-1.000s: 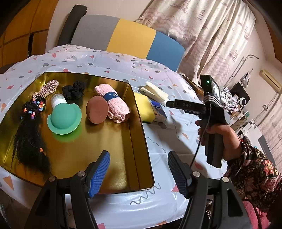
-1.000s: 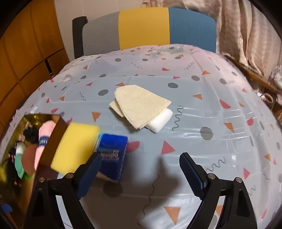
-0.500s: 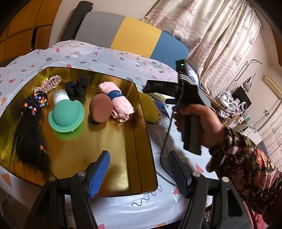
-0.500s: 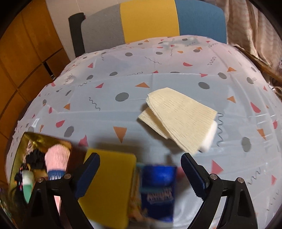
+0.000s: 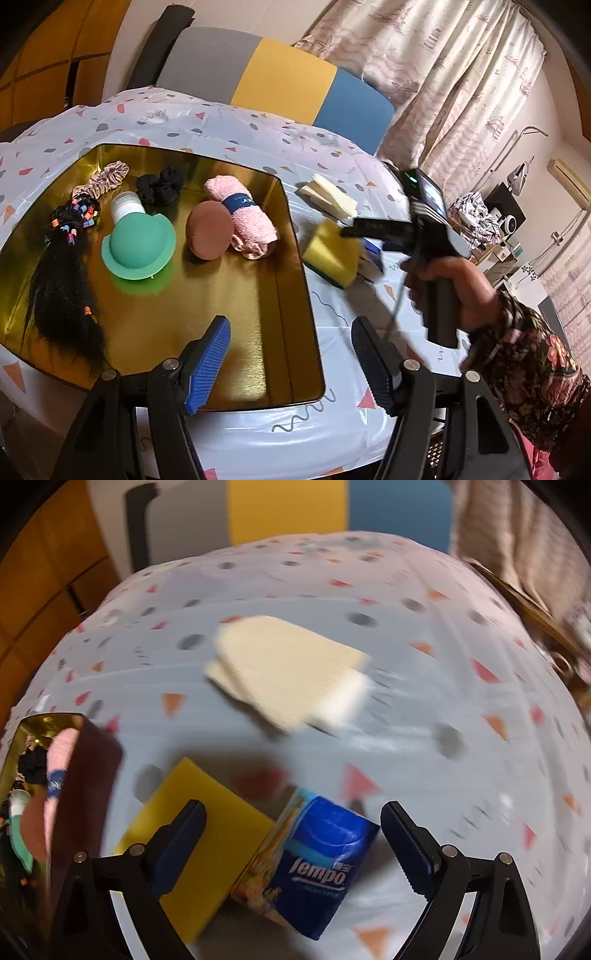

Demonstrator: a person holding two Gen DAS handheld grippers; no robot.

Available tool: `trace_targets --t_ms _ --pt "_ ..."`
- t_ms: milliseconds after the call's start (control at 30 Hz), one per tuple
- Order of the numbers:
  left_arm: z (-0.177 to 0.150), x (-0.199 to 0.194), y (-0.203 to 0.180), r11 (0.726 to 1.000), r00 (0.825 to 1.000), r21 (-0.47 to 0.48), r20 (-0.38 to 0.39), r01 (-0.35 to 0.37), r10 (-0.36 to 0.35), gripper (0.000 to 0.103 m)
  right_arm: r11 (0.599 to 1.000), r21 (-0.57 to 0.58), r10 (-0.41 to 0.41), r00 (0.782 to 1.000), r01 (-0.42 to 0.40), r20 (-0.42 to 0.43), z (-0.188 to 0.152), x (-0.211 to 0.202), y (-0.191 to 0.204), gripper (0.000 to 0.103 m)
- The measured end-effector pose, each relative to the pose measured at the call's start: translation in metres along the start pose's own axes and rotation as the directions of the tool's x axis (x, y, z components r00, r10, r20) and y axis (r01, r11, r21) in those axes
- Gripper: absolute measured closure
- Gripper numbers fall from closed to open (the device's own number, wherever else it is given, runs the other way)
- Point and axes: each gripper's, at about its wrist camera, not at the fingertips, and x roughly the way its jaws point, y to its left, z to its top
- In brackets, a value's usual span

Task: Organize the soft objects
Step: 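Reach the right tool to the blue Tempo tissue pack and grasp it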

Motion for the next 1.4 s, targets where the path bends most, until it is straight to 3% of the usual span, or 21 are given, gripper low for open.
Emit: trace_targets --t_ms 233,333,433,500,567,700,767,900,1033,1167,1233,1300,1333,1400 --pt "0.000 0.002 -0.019 0.999 1.000 0.045 -0.003 0.020 -0.019 0.034 0.988 0.142 0.048 0.996 -0.058 0.075 -0.027 -0.039 -0.061 0.007" --pt "0.001 0.003 -0.029 0.997 1.000 0.073 -0.007 0.024 -0.023 0.034 0.993 0.077 0.087 0.994 -0.092 0.063 -0.032 -0.038 -0.061 0.006" --pt "0.000 0.004 -0.039 0.995 1.000 0.101 -0.007 0.020 -0.020 0.034 0.998 -0.027 0.053 0.998 -0.052 0.043 -0.041 -0.032 -0.052 0.006" --pt "0.000 0.005 -0.044 0.993 1.000 0.115 -0.013 0.016 -0.015 0.034 1.000 -0.024 0.009 0.999 -0.008 0.041 -0.041 -0.026 -0.051 0.006" --pt "0.000 0.008 -0.049 0.992 1.000 0.124 -0.021 0.016 -0.013 0.034 0.999 0.022 0.026 0.999 -0.027 0.034 -0.040 -0.021 -0.055 0.006" --pt "0.003 0.010 -0.061 0.987 1.000 0.162 -0.027 0.009 -0.005 0.034 0.997 0.062 0.034 0.999 -0.034 -0.008 -0.040 -0.011 -0.066 0.018" --pt "0.006 0.012 -0.067 0.982 1.000 0.188 -0.024 0.004 0.000 0.034 0.998 0.060 0.021 0.999 -0.019 -0.035 -0.044 -0.008 -0.073 0.030" --pt "0.015 0.021 -0.080 0.972 0.999 0.235 -0.032 -0.002 0.010 0.034 0.999 0.047 0.005 0.999 -0.003 -0.038 -0.052 -0.016 -0.091 0.037" --pt "0.027 0.046 -0.098 0.959 0.997 0.285 -0.076 0.002 0.021 0.034 0.996 0.079 0.031 0.999 -0.029 -0.021 -0.057 -0.021 -0.111 0.037" --pt "0.036 0.077 -0.114 0.942 0.989 0.335 -0.131 -0.019 0.066 0.034 0.990 0.116 0.077 0.997 -0.078 0.013 -0.052 -0.023 -0.115 0.022" --pt "0.039 0.090 -0.122 0.929 0.986 0.369 -0.138 -0.032 0.089 0.034 0.995 0.076 0.065 0.997 -0.068 0.032 -0.048 -0.023 -0.107 0.022" --pt "0.044 0.104 -0.129 0.916 0.982 0.398 -0.146 -0.051 0.119 0.034 0.999 0.027 0.041 0.999 -0.042 0.016 -0.048 -0.020 -0.098 0.029" --pt "0.047 0.111 -0.132 0.910 0.980 0.411 -0.152 -0.055 0.128 0.034 1.000 0.006 0.022 1.000 -0.022 0.002 -0.050 -0.018 -0.094 0.045" --pt "0.052 0.124 -0.137 0.894 0.974 0.441 -0.156 -0.081 0.165 0.034 1.000 -0.003 0.013 1.000 -0.013 -0.014 -0.052 -0.017 -0.091 0.045"
